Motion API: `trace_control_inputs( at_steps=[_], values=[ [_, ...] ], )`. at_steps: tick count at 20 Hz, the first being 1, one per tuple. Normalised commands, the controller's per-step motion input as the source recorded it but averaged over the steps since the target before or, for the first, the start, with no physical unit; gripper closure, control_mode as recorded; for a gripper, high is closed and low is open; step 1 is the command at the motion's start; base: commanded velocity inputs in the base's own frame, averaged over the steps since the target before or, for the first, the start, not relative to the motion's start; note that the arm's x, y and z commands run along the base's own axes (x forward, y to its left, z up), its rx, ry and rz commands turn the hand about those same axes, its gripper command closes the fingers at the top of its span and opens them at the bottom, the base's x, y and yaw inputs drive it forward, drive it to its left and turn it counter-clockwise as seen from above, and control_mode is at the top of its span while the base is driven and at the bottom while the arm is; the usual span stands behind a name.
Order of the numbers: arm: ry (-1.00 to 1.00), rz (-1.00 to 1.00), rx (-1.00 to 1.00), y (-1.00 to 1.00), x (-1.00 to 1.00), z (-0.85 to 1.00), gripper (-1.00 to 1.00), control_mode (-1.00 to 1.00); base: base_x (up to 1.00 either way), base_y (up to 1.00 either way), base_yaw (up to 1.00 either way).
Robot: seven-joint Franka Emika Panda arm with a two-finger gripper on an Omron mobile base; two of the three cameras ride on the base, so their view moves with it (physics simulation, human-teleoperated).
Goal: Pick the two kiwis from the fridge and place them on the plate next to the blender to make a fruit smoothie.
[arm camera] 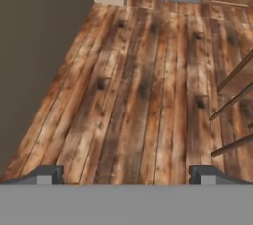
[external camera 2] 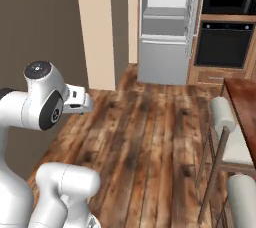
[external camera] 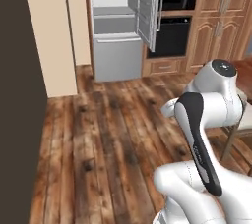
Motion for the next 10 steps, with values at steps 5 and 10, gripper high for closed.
trace_control_inputs(
  at_steps=[5, 10],
  values=[
    [0.0, 0.0, 0.0, 0.0, 0.0, 0.0, -1.0, 1.0, 1.0, 0.19, -0.1],
    [0.0, 0.0, 0.0, 0.0, 0.0, 0.0, -1.0, 1.0, 1.0, 0.0, -0.11]
  ],
)
